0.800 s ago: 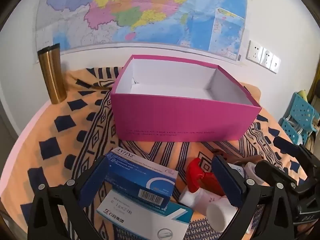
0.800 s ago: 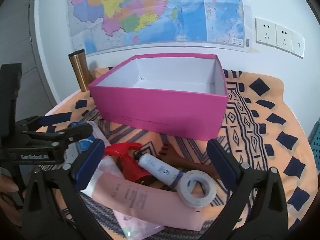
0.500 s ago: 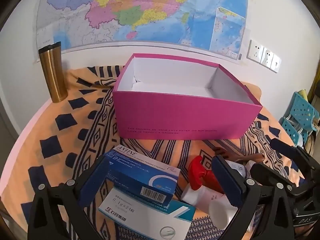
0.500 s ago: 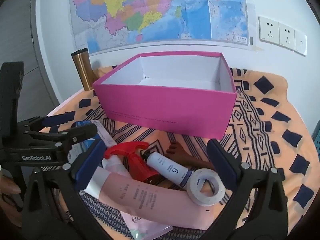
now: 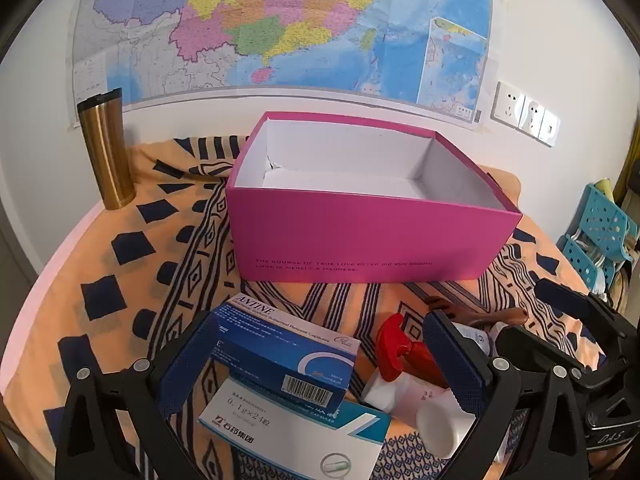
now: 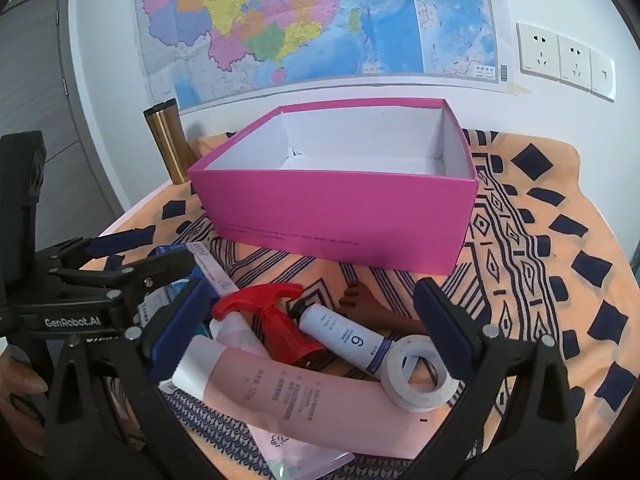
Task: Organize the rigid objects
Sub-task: 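Move the left gripper toward the blue ANTINE medicine box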
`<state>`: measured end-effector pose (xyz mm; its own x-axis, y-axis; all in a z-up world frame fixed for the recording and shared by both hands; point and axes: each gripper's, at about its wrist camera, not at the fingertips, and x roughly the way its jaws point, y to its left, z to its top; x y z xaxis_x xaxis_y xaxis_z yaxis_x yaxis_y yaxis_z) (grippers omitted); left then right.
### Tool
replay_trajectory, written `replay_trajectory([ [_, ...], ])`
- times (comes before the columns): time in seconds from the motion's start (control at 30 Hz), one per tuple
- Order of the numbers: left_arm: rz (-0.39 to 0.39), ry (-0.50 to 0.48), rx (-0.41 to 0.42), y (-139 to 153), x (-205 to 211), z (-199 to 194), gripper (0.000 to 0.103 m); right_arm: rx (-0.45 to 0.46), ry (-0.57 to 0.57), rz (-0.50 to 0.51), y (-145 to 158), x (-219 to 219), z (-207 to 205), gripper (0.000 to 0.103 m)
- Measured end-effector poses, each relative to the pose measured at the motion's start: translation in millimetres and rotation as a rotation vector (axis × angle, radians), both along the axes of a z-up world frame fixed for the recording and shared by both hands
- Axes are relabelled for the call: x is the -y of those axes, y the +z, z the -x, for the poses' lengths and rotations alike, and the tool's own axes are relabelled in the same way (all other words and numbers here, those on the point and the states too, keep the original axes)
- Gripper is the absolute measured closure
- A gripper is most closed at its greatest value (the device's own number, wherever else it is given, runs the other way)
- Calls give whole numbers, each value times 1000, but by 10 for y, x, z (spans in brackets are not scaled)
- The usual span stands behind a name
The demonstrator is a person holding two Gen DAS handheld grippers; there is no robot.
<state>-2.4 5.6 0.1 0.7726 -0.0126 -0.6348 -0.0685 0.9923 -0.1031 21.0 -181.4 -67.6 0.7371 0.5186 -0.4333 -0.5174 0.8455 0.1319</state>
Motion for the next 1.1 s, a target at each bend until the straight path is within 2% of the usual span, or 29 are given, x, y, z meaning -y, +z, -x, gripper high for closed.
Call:
replay_trajectory([
  [1.1,1,-3,2,4,15,1,0,-34,52,-4,-26,-67,-28,1],
])
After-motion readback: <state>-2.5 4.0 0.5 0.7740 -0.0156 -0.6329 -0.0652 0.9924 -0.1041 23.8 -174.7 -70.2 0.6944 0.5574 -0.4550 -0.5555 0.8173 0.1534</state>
